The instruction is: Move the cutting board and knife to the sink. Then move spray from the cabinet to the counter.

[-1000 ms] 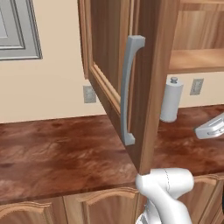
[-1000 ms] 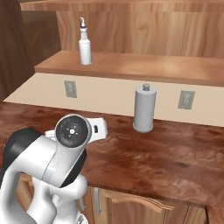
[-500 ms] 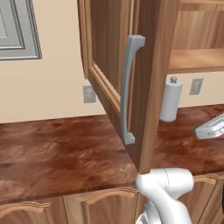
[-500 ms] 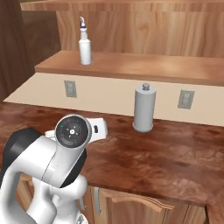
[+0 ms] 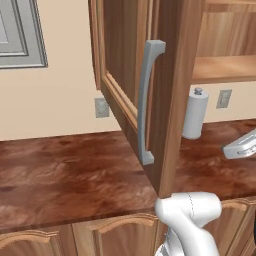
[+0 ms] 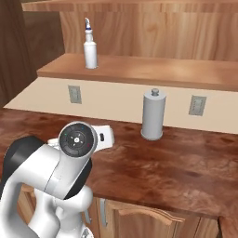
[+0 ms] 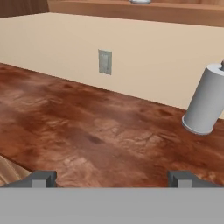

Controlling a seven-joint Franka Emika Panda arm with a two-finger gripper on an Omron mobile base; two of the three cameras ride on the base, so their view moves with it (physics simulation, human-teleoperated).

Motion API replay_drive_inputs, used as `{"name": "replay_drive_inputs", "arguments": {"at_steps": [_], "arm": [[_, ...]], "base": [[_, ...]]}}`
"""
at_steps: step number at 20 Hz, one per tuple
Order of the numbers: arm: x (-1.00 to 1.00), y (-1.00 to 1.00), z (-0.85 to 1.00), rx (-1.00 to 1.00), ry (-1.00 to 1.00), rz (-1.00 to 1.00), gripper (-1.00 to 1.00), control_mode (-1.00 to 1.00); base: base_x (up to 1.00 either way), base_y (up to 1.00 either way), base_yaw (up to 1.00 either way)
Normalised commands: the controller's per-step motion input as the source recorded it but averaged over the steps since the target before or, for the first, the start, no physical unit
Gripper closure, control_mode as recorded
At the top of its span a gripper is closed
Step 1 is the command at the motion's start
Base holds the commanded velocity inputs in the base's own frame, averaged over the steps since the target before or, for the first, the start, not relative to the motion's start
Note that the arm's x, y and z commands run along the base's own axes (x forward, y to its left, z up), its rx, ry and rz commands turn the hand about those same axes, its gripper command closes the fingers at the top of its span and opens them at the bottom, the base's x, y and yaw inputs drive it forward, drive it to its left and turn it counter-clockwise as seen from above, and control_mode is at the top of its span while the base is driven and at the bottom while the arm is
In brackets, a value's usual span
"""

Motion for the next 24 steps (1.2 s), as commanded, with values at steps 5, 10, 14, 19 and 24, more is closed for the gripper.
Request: {"name": "replay_drive_inputs", "arguments": {"at_steps": [5, 10, 14, 19, 24], "arm": [[0.0, 0.0, 0.0, 0.0, 0.0, 0.0, -1.0, 1.0], [0.0, 0.04, 0.02, 0.0, 0.03, 0.0, -1.0, -1.0], [0.0, 0.02, 0.26, 0.0, 0.02, 0.0, -1.0, -1.0], [0.0, 0.02, 0.48, 0.0, 0.0, 0.0, -1.0, -1.0], [0.0, 0.0, 0.71, -0.02, 0.01, 0.0, -1.0, -1.0]], "base": [[0.0, 0.04, 0.0], [0.0, 0.01, 0.0], [0.0, 0.0, 0.0], [0.0, 0.0, 0.0], [0.0, 0.0, 0.0]]}}
